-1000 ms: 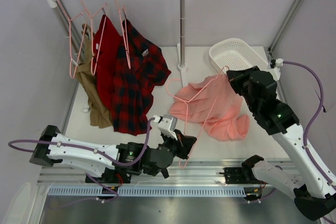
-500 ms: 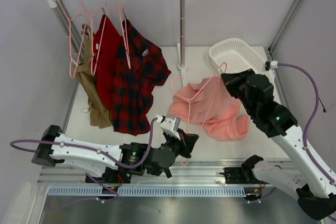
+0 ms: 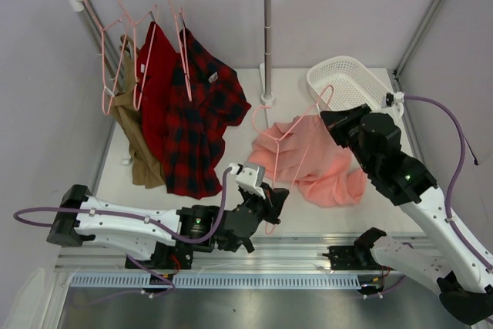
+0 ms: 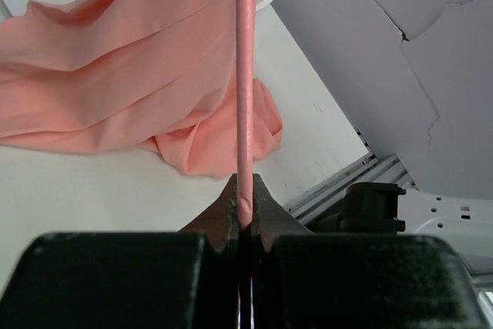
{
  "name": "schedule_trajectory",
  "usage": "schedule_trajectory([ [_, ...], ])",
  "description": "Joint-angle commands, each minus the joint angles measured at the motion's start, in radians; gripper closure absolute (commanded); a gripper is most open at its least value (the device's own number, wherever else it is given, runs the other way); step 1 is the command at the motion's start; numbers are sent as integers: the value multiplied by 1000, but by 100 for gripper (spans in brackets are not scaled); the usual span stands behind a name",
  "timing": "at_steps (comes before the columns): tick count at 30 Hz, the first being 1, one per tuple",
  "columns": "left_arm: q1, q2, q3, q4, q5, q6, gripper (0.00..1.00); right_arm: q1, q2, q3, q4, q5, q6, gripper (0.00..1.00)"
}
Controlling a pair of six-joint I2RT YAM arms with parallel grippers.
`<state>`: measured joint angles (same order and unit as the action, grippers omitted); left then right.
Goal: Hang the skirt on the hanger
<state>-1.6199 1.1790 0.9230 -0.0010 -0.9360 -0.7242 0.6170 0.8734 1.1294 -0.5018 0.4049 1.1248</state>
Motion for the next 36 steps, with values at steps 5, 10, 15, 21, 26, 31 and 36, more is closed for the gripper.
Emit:
schedule_trajectory([
  [5,20,-50,-18,108,-122,23,100,6,13,0,-10,14,-127,66],
  [10,20,-78,-39,122,-197,91,100,-74,16,-16,-110,-24,-327,47],
  [15,25,-122,-30,33,-248,82,100,-197,2,-83,-152,-126,-486,45],
  [21,29,-191,-38,-144,-245,7,100,-325,39,-256,-113,-247,-455,43],
  [26,48,-262,-56,-244,-212,-33,100,-344,68,-362,66,-350,-470,31],
  [31,130,-294,-49,-330,-98,-83,100,-341,136,-462,224,-399,-511,24],
  [36,196,-288,-29,-359,-31,-80,100,-303,188,-565,380,-462,-556,23],
])
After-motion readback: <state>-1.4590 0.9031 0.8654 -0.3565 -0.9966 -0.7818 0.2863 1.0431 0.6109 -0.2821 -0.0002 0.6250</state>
